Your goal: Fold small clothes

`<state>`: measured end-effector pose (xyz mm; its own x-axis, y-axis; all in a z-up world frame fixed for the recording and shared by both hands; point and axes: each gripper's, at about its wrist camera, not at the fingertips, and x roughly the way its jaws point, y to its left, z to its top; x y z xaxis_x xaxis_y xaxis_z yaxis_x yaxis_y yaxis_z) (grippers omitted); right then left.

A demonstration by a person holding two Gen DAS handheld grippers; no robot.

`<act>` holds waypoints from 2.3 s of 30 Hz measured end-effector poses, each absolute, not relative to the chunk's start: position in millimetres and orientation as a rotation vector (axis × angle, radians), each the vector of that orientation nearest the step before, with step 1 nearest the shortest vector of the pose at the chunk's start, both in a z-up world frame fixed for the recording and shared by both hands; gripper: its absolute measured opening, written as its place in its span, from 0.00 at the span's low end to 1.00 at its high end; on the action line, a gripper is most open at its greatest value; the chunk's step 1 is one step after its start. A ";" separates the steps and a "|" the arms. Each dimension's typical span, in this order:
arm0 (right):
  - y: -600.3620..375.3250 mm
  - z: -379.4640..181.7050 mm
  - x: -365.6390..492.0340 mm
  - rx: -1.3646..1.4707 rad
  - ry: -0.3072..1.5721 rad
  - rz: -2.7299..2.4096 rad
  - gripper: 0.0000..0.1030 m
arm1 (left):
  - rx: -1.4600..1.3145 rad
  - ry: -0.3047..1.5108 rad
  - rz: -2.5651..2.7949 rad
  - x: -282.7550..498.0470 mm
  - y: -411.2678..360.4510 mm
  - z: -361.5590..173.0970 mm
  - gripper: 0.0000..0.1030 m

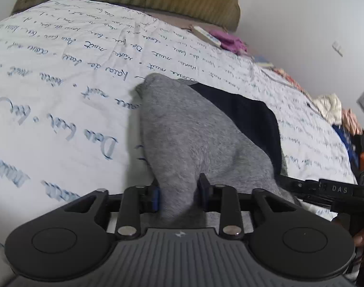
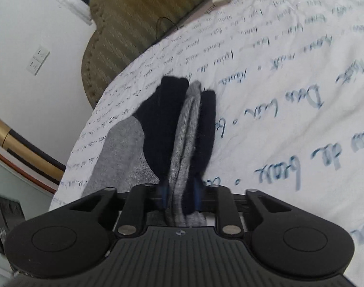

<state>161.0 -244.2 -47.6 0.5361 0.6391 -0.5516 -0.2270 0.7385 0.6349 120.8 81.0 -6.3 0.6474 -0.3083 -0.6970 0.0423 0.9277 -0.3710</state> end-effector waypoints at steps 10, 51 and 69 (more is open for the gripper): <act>-266.3 -36.7 168.5 0.716 0.740 0.543 0.31 | -0.289 0.779 -0.231 93.2 71.5 3.4 0.89; -266.9 -49.6 245.2 0.806 0.837 0.452 0.30 | -0.113 0.774 -0.270 62.5 59.4 -17.7 0.77; -253.6 -43.0 122.5 0.476 0.951 0.697 0.08 | -0.254 0.932 -0.285 73.0 99.1 -2.7 0.14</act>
<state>122.5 -253.6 -43.0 0.3939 0.7209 -0.5702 -0.3262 0.6896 0.6465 73.0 99.1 -2.7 0.5642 -0.3476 -0.7489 0.1304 0.9332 -0.3349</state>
